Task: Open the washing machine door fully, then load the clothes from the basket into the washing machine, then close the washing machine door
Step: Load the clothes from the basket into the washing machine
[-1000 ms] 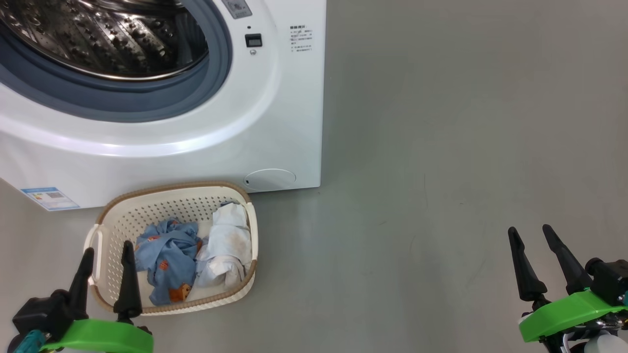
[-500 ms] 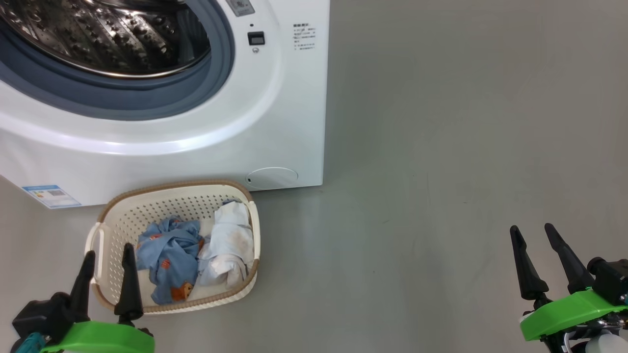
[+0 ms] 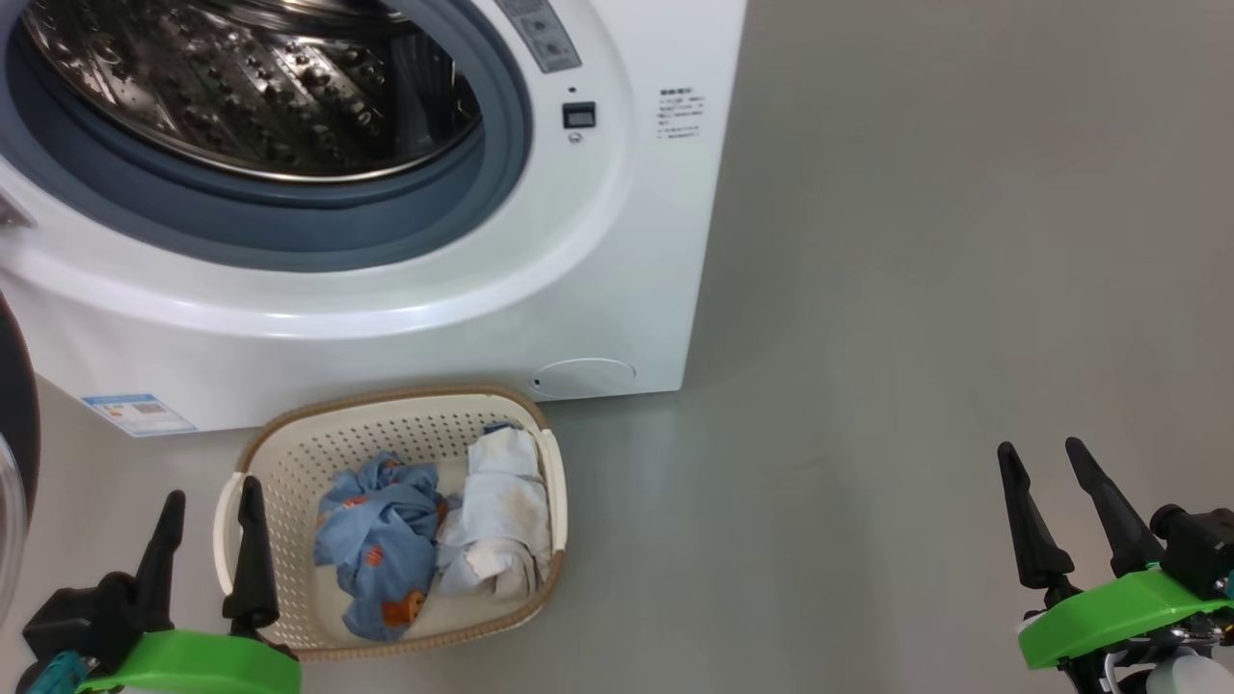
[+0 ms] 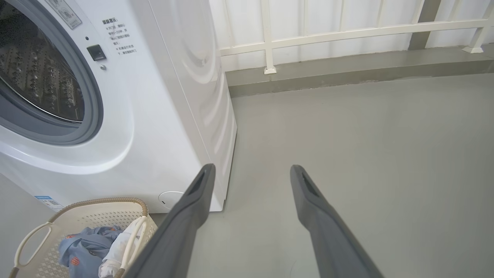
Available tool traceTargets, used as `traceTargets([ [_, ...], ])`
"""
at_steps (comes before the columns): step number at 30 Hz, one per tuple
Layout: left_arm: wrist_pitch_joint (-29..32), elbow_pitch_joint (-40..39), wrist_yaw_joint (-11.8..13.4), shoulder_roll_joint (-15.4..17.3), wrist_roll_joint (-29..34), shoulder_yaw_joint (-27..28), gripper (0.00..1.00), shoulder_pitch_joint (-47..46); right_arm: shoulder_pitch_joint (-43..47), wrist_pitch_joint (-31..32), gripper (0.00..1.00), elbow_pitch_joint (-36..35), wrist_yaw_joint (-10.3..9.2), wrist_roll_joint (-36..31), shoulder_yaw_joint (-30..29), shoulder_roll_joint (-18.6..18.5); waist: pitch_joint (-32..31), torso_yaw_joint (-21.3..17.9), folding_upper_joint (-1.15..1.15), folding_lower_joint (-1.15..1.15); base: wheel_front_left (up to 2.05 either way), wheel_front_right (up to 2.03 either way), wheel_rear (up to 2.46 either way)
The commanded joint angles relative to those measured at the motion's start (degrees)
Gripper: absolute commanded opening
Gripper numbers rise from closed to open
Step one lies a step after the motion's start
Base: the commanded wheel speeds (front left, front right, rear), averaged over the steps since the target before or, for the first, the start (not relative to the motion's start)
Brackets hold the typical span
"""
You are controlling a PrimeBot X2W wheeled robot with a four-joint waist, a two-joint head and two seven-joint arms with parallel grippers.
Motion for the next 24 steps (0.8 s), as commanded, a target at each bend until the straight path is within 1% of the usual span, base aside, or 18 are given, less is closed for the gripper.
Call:
traceTargets([
  [1,-0.4,-1.6,-0.1,1.4,-0.1,1.7,1.0,-1.3,-0.9,-0.7,1.0,-1.4,0.09,0.1,1.2,-0.7,0.1,0.0,0.0,0.0,0.61,-1.2,0.6],
  [7,-0.4,-2.1,-0.1,1.6,0.5,1.1,1.0,-1.8,-1.4,-0.7,1.0,-1.2,0.09,0.2,1.5,-0.5,0.4,0.0,0.0,0.0,0.55,-0.75,0.2],
  [14,-0.4,-1.5,-0.1,1.2,0.8,1.0,1.0,-1.3,-1.2,-0.7,1.0,-1.0,0.09,0.3,1.7,-0.3,0.1,-0.3,0.0,0.0,0.04,-0.04,0.0],
  [24,-0.4,1.8,-0.1,0.5,0.4,-0.5,1.0,-1.0,-1.0,-0.7,1.0,-1.3,0.09,0.2,2.5,0.2,0.5,-0.5,0.0,0.0,0.0,0.0,0.0],
])
